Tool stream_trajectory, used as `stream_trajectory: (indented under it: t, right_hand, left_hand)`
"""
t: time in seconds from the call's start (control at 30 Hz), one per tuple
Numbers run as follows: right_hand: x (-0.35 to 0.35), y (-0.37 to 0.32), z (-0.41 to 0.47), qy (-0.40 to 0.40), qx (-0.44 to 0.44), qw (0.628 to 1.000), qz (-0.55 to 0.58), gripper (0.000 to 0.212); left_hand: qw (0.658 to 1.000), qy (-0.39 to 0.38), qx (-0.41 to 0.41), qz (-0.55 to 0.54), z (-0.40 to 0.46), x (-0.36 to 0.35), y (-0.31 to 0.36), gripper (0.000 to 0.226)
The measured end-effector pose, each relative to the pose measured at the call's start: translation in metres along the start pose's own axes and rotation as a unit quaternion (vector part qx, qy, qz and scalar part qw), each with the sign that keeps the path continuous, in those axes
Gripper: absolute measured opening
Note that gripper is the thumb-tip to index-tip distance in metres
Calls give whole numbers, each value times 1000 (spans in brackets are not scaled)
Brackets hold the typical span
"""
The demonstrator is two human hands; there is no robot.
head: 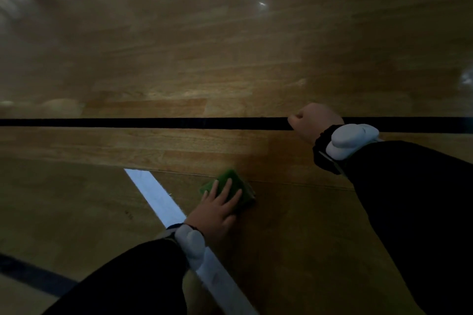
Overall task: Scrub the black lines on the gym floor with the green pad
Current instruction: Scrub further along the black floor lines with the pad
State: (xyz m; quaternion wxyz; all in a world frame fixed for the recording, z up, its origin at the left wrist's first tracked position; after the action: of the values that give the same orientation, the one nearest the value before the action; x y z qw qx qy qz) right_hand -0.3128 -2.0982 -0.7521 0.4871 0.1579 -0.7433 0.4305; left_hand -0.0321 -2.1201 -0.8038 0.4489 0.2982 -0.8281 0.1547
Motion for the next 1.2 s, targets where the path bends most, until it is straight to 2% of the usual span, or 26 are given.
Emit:
stream_trajectory:
  t: [0.13, 0.3, 0.4, 0.47, 0.6, 0.7, 0.77, 0.83, 0.93, 1.1, 1.2]
  right_hand:
    - [0, 0, 0, 4, -2, 1000, 4, 50]
    - [4, -4, -4, 10, 16, 1000, 9, 49]
    - [9, 0, -7, 12, 18, 1000, 15, 49]
    - [15, 6, -11, 14, 12, 1000, 19, 49]
    - [37, 33, -21, 29, -19, 999, 5, 47]
    - [43, 40, -22, 42, -26, 999, -4, 48]
    - [50, 46, -25, 43, -37, 998, -17, 49]
    - [56, 54, -29, 47, -45, 998, -19, 50]
    - [67, 67, -37, 62, -57, 996, -16, 50]
    - [80, 75, -47, 76, -65, 995, -30, 48]
    - [84, 79, -46, 86, -73, 993, -36, 48]
  left_hand:
    - [982, -24, -179, 60, -13, -9, 32, 61]
    - [904, -66, -406, 114, -36, -24, 63, 58]
    - [859, -72, -485, 148, -42, -29, 77, 61]
    - [835, -48, -520, 173, -40, -34, 81, 61]
    - [823, -19, -542, 169, -22, -35, 85, 54]
    - [875, -31, -454, 165, -1, -18, 93, 56]
    - [911, -2, -373, 176, 22, -3, 101, 57]
    - [929, 35, -319, 182, 43, 12, 110, 55]
    - [943, 36, -289, 162, 59, 22, 133, 53]
    - [942, 29, -298, 153, 54, 15, 149, 55]
    - [897, 15, -391, 204, 35, 5, 164, 56]
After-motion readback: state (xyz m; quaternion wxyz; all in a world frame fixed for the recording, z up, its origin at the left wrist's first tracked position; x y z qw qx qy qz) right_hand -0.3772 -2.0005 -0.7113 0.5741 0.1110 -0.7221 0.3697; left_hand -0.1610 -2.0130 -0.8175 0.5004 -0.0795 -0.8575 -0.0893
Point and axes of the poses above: each hand's wrist, its own z-axis towards the middle knuckle, its own x-axis out of the back of the hand, y = z × x, the point moved 2 cm from there along z, towards the middle knuckle, and after that the axes turned 11 degrees about y, right-handed, at the moved point
